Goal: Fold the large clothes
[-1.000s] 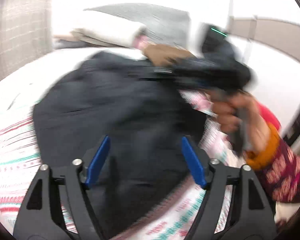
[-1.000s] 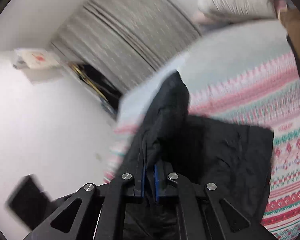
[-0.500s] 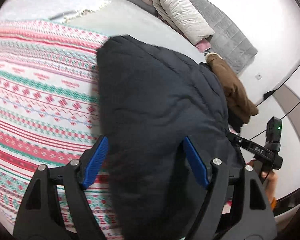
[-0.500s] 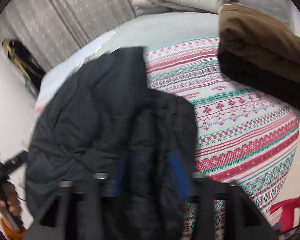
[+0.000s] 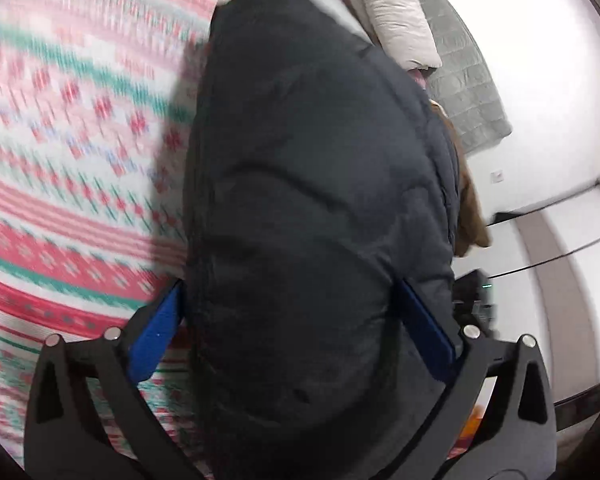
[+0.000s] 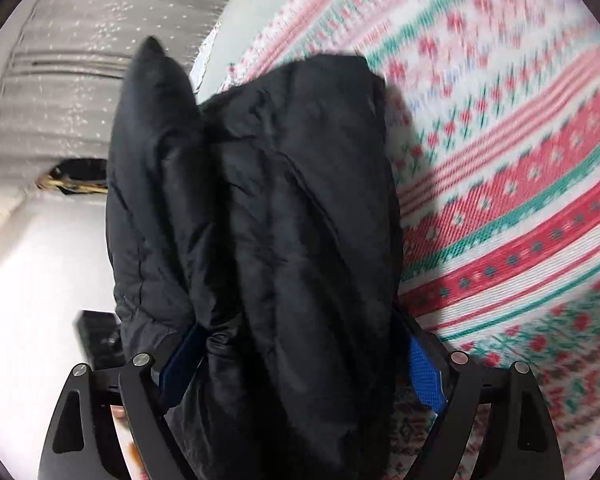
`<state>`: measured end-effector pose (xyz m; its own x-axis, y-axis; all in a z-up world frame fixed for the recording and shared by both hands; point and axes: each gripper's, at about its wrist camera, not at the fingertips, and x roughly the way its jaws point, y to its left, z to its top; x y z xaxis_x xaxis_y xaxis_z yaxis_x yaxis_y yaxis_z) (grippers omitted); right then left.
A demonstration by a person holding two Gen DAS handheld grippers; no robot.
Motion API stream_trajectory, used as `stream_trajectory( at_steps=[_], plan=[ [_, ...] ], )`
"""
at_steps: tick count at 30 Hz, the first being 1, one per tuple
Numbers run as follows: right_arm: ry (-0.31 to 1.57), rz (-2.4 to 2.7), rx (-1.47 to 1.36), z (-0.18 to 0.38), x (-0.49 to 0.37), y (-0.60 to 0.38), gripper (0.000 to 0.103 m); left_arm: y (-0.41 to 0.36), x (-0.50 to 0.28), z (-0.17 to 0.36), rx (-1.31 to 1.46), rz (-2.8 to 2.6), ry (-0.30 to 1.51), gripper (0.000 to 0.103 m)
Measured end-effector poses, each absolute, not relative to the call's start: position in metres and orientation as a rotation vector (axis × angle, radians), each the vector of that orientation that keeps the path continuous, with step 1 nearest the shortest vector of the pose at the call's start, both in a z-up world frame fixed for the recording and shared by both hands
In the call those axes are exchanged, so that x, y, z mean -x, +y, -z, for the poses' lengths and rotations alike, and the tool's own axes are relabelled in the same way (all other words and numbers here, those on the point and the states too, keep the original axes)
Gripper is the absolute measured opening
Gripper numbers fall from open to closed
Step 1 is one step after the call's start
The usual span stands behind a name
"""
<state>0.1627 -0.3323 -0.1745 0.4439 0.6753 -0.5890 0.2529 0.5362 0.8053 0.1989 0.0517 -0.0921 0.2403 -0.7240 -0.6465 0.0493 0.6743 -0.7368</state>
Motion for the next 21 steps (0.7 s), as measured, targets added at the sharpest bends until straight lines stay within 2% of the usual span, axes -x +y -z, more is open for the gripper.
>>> stream_trajectory(
  at_steps=[3, 5, 7, 9, 12, 13, 17, 21],
  plan=[
    [1.107, -0.358, -1.024, 0.181, -0.164, -0.334, 0.09, 0.05, -0.203, 0.119, 0.846, 0.664, 1.301, 0.103],
    [1.096, -0.369, -1.011, 0.181, -0.164, -0.332, 0.086, 0.047, -0.204, 0.123, 0.893, 0.7, 1.304, 0.102],
    [1.079, -0.407, -1.034, 0.179, -0.162, -0.326, 0.065, 0.044, -0.201, 0.114, 0.858, 0.705, 1.267, 0.093],
    [1.062, -0.439, -1.035, 0.175, -0.165, -0.32, 0.054, 0.044, -0.196, 0.098, 0.802, 0.697, 1.195, 0.072],
    [1.028, -0.442, -0.962, 0.162, -0.168, -0.31, 0.042, 0.044, -0.19, 0.077, 0.721, 0.686, 1.096, 0.058],
    [1.018, -0.44, -0.932, 0.155, -0.166, -0.306, 0.038, 0.046, -0.189, 0.072, 0.704, 0.68, 1.072, 0.057],
    [0.961, -0.449, -0.809, 0.123, -0.165, -0.27, 0.031, 0.061, -0.192, 0.051, 0.666, 0.638, 1.003, 0.048],
    [0.893, -0.504, -0.812, 0.104, -0.176, -0.238, 0.027, 0.089, -0.204, 0.017, 0.578, 0.578, 0.896, 0.046]
  ],
)
